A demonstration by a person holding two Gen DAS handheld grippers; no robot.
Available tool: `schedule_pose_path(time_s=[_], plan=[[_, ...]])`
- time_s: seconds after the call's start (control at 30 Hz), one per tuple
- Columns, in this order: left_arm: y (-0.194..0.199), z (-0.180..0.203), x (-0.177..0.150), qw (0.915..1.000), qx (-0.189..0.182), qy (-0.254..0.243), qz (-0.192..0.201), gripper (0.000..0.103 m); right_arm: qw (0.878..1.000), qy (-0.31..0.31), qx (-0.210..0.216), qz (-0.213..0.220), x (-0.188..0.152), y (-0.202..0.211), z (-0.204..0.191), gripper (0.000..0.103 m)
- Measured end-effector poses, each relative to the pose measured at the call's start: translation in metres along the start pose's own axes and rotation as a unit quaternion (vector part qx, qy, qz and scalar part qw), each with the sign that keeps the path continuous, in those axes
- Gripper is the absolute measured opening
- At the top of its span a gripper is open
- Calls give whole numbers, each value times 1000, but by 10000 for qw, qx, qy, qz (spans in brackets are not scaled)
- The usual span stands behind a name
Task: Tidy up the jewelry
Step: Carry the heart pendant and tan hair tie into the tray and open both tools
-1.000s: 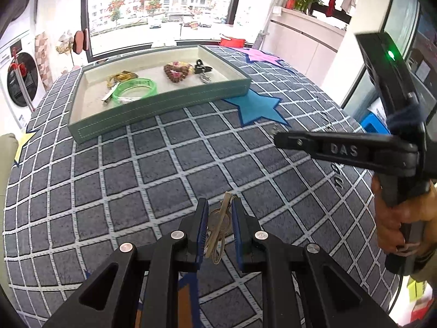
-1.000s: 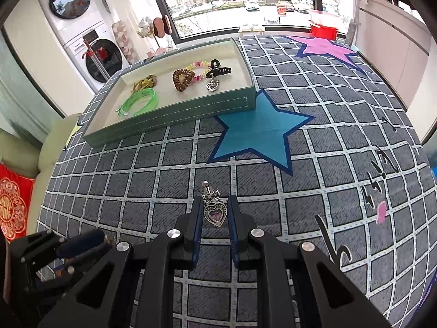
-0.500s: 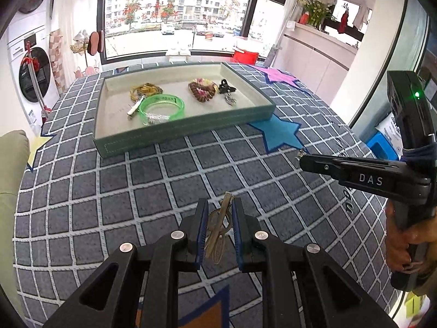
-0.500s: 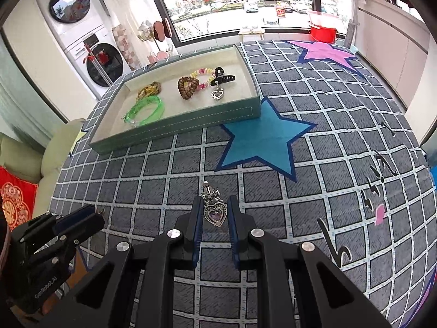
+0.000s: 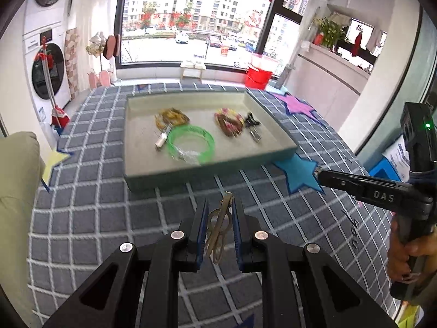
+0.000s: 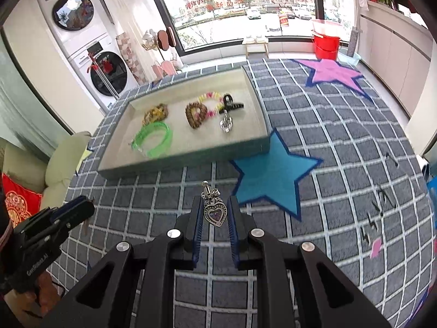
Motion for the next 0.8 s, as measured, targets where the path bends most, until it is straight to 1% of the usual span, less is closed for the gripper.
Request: schedule_pose_path(time_s=[0.17, 0.3, 0.4, 0.53, 0.63, 0.8], plan=[[-2, -15, 23, 9998, 81, 129, 125, 31, 9999, 4, 69, 151, 25, 2, -3, 19], [-7, -22, 45, 9995, 182, 123, 233, 31, 9997, 35, 98, 226, 47, 0, -7, 19], [-13, -24, 60, 9990, 274, 103, 338, 31, 9996, 31, 109, 262, 63, -6, -8, 19], [-24, -26, 75, 9986, 349, 117, 383, 31, 9995, -29, 112, 300, 83, -17, -7, 19], [-38, -26, 86, 9984, 416, 101, 358, 31, 9995, -64, 94, 310, 96, -28, -5, 19], [-61, -28, 95, 9982, 511, 163, 272, 31, 9996, -78, 81, 278, 107, -48, -3, 19]])
Point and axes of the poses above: each gripper's, at about its wrist camera, not at the fingertips, and y roughly against the way its jaws point, z to its right, x to its top, the point moved 1 cm from there along -y, roughly the way its jaws point, and after that the axes turned 1 degree about -z, right-handed, at the moved point
